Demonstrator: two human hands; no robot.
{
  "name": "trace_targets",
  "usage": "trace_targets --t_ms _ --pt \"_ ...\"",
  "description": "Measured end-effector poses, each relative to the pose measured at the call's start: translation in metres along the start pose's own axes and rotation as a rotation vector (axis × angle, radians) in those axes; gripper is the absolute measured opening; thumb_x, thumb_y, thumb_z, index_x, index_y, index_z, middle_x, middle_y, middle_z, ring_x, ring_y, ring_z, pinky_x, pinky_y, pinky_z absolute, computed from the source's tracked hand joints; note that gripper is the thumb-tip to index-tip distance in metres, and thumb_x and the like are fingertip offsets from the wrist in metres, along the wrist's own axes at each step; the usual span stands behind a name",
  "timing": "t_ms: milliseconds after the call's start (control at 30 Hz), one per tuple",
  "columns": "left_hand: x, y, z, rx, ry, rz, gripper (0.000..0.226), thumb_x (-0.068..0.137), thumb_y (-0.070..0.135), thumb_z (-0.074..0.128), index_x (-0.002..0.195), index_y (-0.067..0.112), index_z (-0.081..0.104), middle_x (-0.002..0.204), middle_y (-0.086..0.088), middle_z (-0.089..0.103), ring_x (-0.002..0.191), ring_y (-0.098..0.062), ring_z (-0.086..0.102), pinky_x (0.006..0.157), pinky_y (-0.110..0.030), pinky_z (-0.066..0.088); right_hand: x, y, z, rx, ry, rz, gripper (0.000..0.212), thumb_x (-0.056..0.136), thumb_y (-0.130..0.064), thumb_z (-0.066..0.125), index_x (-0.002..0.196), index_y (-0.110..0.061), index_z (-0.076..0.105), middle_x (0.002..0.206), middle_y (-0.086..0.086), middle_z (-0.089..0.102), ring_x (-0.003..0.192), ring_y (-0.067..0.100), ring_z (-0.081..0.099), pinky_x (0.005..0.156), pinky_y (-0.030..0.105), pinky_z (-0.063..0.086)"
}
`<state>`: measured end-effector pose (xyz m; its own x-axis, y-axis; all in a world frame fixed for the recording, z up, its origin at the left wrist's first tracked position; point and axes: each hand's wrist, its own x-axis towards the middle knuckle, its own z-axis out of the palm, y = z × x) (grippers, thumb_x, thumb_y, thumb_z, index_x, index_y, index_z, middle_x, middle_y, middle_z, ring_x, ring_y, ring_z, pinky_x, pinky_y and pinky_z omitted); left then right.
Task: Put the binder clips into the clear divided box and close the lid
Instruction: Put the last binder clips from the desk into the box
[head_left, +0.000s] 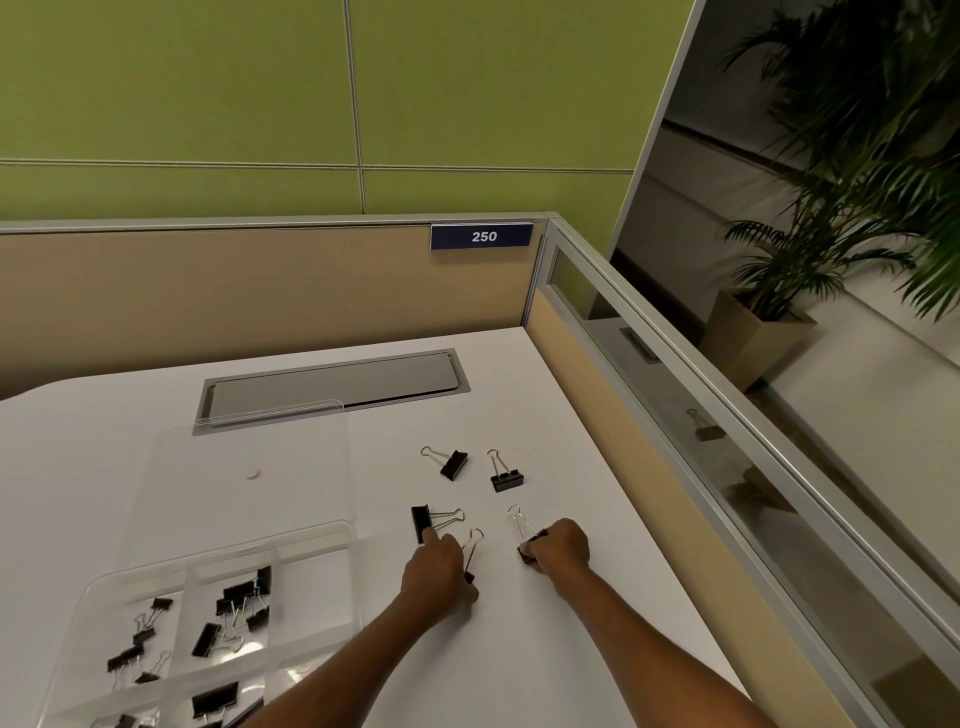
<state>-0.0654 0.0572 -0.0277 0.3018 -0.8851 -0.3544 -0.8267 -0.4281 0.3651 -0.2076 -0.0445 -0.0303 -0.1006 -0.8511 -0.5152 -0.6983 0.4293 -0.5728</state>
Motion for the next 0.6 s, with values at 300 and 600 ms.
trace_targets --t_ms 300,600 --pt "-0.005 -0.016 -0.019 -0.361 0.095 -0.002 0.038 0.078 0.027 0.070 0.065 0.026 0.035 0.080 -0.001 0.055 0.076 -0.022 0.051 0.057 -0.029 0.033 -0.031 -0.015 -0.003 0.597 -0.223 0.108 0.018 0.072 0.012 0.074 0.083 0.010 0.060 0.097 0.027 0.066 0.078 0.035 0.068 0.056 0.034 0.059" --pt "-0.029 -0.047 -0.055 -0.848 0.200 -0.164 0.017 0.080 0.017 0.071 0.066 0.010 0.066 0.070 -0.008 0.066 0.049 -0.016 0.053 0.040 -0.017 0.038 -0.062 -0.037 0.021 0.676 -0.417 0.078 0.023 0.076 0.006 0.073 0.096 0.012 0.066 0.098 0.025 0.072 0.074 0.033 0.068 0.059 0.032 0.058"
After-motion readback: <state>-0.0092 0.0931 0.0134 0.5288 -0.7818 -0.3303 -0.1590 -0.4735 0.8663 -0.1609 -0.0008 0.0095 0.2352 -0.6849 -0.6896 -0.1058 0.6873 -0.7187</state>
